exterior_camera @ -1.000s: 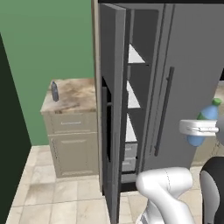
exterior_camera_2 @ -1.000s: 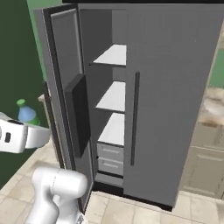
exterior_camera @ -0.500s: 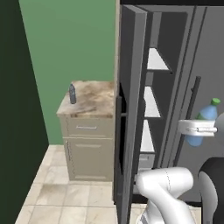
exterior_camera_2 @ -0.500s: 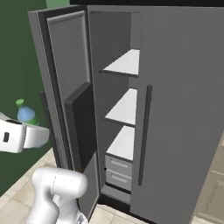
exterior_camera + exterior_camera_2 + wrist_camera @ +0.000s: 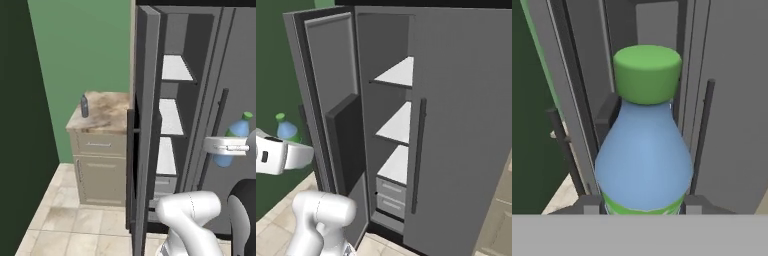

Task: Take the bottled waters from the counter and place them in the freezer to freeze. Close the freezer door after placing the bottles.

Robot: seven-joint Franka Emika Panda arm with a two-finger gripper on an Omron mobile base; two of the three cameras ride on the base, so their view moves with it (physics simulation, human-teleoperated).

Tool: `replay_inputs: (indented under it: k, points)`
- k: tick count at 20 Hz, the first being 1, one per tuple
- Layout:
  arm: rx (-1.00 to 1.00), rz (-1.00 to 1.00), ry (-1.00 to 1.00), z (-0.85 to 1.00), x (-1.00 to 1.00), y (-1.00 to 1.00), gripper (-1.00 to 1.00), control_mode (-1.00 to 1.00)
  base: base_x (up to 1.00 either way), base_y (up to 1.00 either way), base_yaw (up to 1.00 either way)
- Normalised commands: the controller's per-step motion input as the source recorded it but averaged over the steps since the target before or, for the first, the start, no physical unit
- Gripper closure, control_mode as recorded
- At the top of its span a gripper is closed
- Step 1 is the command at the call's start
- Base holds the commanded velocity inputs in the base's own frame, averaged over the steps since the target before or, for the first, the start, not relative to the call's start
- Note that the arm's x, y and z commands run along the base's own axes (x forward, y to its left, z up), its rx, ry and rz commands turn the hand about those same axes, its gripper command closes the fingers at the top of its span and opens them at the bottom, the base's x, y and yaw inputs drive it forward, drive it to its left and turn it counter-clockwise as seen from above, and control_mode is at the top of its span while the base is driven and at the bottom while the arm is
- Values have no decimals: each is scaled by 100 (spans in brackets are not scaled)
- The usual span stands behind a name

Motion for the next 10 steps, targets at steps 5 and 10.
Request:
replay_inputs:
  k: [5, 10]
  points:
    - [0, 0, 0, 0, 0, 0, 100, 100, 0, -49, 1]
    - [0, 0, 0, 0, 0, 0, 100, 100, 2, -47, -2]
